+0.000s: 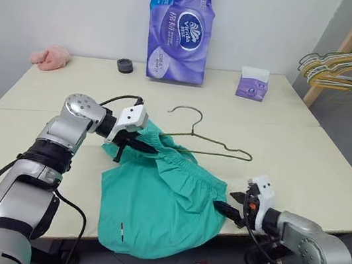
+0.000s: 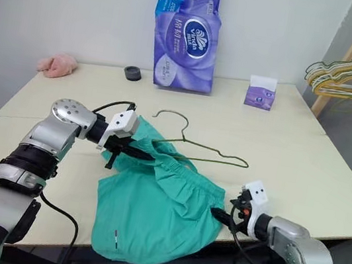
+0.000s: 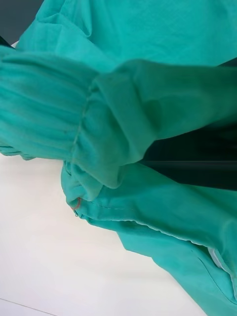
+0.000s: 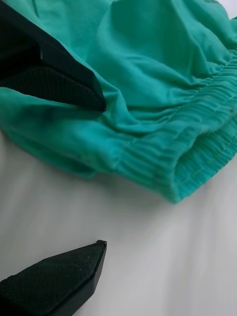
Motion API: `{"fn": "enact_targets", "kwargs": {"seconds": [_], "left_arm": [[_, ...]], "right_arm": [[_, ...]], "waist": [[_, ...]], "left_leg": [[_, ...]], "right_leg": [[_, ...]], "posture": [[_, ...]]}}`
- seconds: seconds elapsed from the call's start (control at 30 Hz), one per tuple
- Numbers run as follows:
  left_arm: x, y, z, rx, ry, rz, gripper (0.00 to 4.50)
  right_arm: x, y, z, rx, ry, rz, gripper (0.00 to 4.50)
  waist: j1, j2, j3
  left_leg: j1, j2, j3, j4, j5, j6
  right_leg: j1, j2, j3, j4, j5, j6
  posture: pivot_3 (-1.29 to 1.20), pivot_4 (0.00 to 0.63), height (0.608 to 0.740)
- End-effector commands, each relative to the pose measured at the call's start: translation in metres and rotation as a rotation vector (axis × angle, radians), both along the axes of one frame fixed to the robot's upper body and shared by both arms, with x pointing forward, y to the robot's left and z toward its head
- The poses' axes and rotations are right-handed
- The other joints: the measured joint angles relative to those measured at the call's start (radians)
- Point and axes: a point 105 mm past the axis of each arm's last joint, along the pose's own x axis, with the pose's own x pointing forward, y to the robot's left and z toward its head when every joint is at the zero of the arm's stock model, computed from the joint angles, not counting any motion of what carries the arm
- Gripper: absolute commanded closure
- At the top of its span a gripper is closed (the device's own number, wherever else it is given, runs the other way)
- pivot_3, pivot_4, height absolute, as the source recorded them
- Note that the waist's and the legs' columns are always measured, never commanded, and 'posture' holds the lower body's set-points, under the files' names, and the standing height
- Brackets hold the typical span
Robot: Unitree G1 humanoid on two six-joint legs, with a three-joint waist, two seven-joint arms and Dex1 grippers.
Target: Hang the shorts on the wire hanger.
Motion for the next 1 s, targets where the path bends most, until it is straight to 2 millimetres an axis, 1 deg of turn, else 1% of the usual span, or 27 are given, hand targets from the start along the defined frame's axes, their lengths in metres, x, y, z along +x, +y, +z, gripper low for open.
{"fn": "enact_targets", "kwargs": {"seconds": [0.03,0.07,0.1,0.13,0.23,0.27,0.3,0.43,0.5,0.6,0.67,0.77,0.87,0.93,1.0], "left_arm": [[0.003,0.003,0.015,-0.027,-0.052,0.015,4.50],[0.003,0.003,0.015,-0.028,-0.053,0.017,4.50],[0.003,0.003,0.015,-0.029,-0.054,0.018,4.50],[0.003,0.003,0.015,-0.029,-0.054,0.019,4.50],[0.003,0.004,0.015,-0.032,-0.057,0.025,4.50],[0.004,0.004,0.015,-0.036,-0.061,0.030,4.50],[0.004,0.004,0.016,-0.041,-0.064,0.035,4.50],[0.005,0.003,0.017,-0.066,-0.062,0.048,4.50],[0.005,0.004,0.019,-0.074,-0.055,0.054,4.50],[0.000,0.007,0.022,-0.093,-0.018,0.058,4.50],[-0.005,0.009,0.024,-0.100,0.012,0.049,4.50],[-0.015,0.011,0.024,-0.088,0.057,0.020,4.50],[-0.026,0.015,0.017,-0.043,0.105,-0.009,4.50],[-0.028,0.017,0.013,-0.022,0.114,-0.005,4.50],[-0.026,0.019,0.008,0.000,0.100,0.015,4.50]], "right_arm": [[0.007,0.008,0.005,0.034,0.002,-0.012,0.54],[0.009,0.010,0.006,0.049,0.010,-0.022,0.88],[0.010,0.010,0.006,0.047,0.011,-0.024,1.31],[0.010,0.010,0.007,0.044,0.012,-0.025,1.55],[0.012,0.008,0.008,0.029,-0.004,-0.033,2.51],[0.013,0.008,0.009,0.025,-0.016,-0.040,2.76],[0.015,0.006,0.011,0.002,-0.041,-0.040,3.20],[0.022,-0.008,0.019,-0.105,-0.147,-0.085,4.49],[0.027,-0.021,0.022,-0.170,-0.194,-0.129,4.49],[0.033,-0.055,0.029,-0.323,-0.289,-0.217,4.49],[0.035,-0.071,0.033,-0.374,-0.327,-0.261,4.49],[0.036,-0.084,0.038,-0.385,-0.349,-0.302,4.49],[0.037,-0.096,0.043,-0.392,-0.364,-0.335,4.49],[0.037,-0.098,0.047,-0.392,-0.376,-0.344,4.49],[0.037,-0.099,0.052,-0.392,-0.390,-0.341,4.49]], "waist": [[0.000,0.000,0.000],[0.000,0.000,0.000],[0.000,0.000,0.000],[0.001,0.000,0.000],[0.002,0.000,0.000],[0.002,0.000,0.000],[0.001,0.000,0.000],[0.001,0.000,0.000],[0.001,0.000,0.000],[0.002,0.000,0.000],[0.001,0.000,0.000],[0.000,0.000,0.000],[-0.001,0.001,0.000],[0.000,0.001,0.001],[0.001,0.001,0.001]], "left_leg": [[0.000,0.000,0.000,0.000,0.000,0.000],[0.000,0.000,0.000,0.000,0.000,0.000],[0.000,0.000,0.000,0.000,0.000,0.000],[0.000,0.000,0.000,0.000,0.000,0.000],[-0.001,0.000,0.000,0.000,0.000,0.000],[-0.001,0.000,0.000,0.000,0.000,0.000],[-0.001,0.000,-0.001,0.000,0.000,0.000],[-0.001,0.000,-0.001,0.000,0.000,0.000],[-0.001,0.000,-0.001,0.000,0.000,0.000],[-0.001,0.000,0.000,0.000,0.000,0.000],[-0.001,-0.001,0.000,0.000,0.000,0.000],[-0.001,0.000,-0.001,0.000,0.000,0.000],[-0.001,0.000,0.000,-0.001,0.000,0.000],[-0.001,0.000,0.000,-0.001,0.000,0.000],[0.000,0.000,0.000,-0.001,0.000,0.000]], "right_leg": [[0.000,0.000,0.000,0.000,0.000,0.000],[0.000,0.000,0.000,0.000,0.000,0.000],[0.000,0.000,0.000,0.000,0.000,0.000],[0.000,0.000,0.000,0.000,0.000,0.000],[0.000,0.000,0.000,0.000,0.000,0.000],[0.000,0.000,0.000,0.000,0.000,0.000],[0.000,0.000,0.000,0.000,0.000,0.000],[-0.001,0.000,0.000,0.000,0.000,0.000],[0.000,0.000,0.000,0.000,0.000,0.000],[-0.001,0.000,0.000,0.000,0.000,0.000],[-0.001,0.000,0.000,0.000,0.000,0.001],[0.000,0.000,0.000,0.000,0.000,0.000],[0.000,0.001,0.000,0.000,-0.001,0.000],[0.000,0.001,0.000,0.000,-0.001,0.000],[0.000,0.001,0.000,0.000,-0.001,0.000]], "posture": [[-0.17,0.040,0.740],[-0.16,0.040,0.740],[-0.16,0.040,0.740],[-0.16,0.040,0.740],[-0.17,0.042,0.740],[-0.17,0.042,0.740],[-0.17,0.043,0.740],[-0.17,0.045,0.740],[-0.17,0.047,0.740],[-0.17,0.050,0.740],[-0.18,0.050,0.740],[-0.18,0.052,0.740],[-0.18,0.053,0.740],[-0.18,0.053,0.740],[-0.18,0.055,0.740]]}}
